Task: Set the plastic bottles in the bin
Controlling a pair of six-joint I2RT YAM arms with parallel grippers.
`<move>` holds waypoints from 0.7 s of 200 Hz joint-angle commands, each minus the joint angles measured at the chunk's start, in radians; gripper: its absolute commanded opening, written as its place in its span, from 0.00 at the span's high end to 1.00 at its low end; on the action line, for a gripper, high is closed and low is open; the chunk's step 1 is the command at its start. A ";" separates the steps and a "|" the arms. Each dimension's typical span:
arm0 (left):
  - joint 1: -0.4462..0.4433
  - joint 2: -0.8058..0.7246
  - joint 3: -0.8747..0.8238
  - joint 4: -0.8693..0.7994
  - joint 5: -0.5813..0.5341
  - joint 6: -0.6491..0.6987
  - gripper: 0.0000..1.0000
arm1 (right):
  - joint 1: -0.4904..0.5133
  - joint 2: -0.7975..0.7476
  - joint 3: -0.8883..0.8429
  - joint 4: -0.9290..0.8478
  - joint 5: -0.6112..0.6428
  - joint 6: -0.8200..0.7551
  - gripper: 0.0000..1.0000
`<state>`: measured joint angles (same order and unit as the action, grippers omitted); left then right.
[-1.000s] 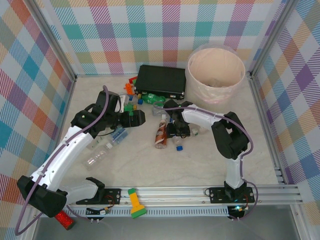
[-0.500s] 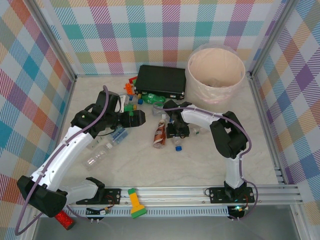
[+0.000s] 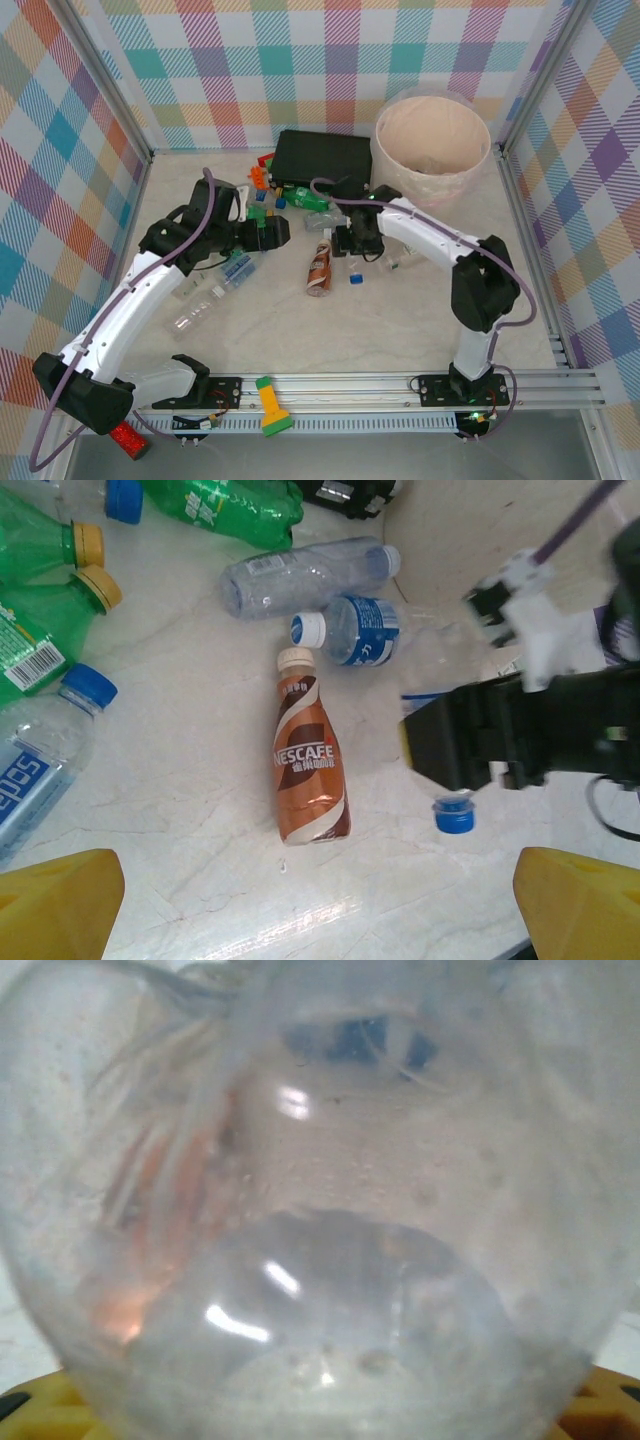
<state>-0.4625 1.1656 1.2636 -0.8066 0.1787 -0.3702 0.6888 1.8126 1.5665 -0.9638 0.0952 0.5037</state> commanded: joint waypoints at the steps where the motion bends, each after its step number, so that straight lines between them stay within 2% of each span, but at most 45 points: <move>1: -0.005 0.002 0.039 0.029 -0.028 0.012 0.00 | 0.007 -0.065 0.116 -0.107 0.039 -0.051 0.42; 51: -0.005 0.029 0.080 0.049 -0.028 0.028 0.01 | -0.018 -0.033 0.502 -0.319 0.085 -0.143 0.43; 95: -0.005 0.035 0.086 0.057 -0.028 0.032 0.00 | -0.095 0.038 0.870 -0.465 0.080 -0.180 0.44; 111: -0.005 0.035 0.085 0.057 -0.028 0.031 0.00 | -0.152 0.039 0.932 -0.476 0.046 -0.173 0.43; 140: -0.005 0.030 0.089 0.057 -0.031 0.031 0.00 | -0.265 0.002 0.929 -0.434 0.014 -0.168 0.45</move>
<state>-0.4625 1.1988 1.3205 -0.7570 0.1627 -0.3508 0.4980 1.8309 2.4809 -1.3663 0.1406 0.3496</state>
